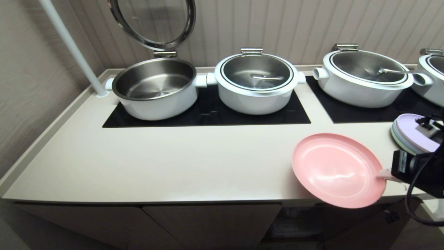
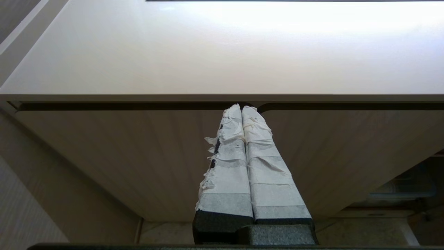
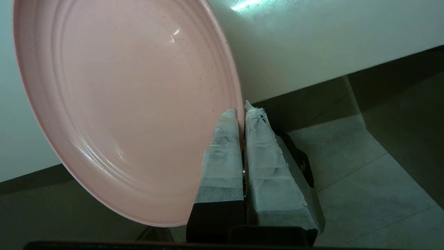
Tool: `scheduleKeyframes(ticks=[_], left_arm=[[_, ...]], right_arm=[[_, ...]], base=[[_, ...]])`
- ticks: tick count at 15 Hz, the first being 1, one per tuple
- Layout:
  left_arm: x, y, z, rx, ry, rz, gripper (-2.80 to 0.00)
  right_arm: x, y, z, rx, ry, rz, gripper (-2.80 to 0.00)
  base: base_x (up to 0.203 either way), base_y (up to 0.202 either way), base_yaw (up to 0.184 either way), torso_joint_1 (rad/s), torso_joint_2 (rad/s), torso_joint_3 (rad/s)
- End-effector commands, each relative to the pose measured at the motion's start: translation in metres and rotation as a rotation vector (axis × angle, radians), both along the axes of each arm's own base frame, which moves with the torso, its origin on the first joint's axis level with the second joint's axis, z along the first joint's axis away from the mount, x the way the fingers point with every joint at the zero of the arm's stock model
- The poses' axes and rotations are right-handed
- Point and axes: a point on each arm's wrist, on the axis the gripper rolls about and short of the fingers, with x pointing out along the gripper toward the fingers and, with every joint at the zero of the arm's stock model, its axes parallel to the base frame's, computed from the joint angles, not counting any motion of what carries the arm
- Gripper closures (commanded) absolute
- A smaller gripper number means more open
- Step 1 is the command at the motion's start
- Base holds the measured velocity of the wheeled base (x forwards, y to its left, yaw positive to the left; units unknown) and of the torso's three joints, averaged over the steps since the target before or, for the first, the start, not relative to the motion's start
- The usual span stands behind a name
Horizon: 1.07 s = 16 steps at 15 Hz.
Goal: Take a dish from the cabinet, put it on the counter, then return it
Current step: Pick up the plate from the table, then put it back into the cabinet
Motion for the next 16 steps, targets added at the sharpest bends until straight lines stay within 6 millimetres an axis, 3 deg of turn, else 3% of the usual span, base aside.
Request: scheduleKeyframes(ticks=[1,8,16], left_arm=[[0.0,0.0,0.0,0.001,-0.001,0.0,0.0],[0.0,0.0,0.0,-0.001,-0.001,0.0,0.0],[0.0,0.0,0.0,0.0,-0.001,0.0,0.0]], right_arm=[[-0.016,0.0,0.005,0.004,-0.031,-0.002,0.0],[-0.041,0.0,0.001,0.046,-0.012,0.016,0.0],[-0.095,0.002,-0.02,0.102,-0.022,0.069,0.0]], base=[[0.0,0.0,0.0,0.0,0.0,0.0],[0.0,0.0,0.0,0.0,0.0,0.0],[0.0,0.0,0.0,0.0,0.0,0.0]])
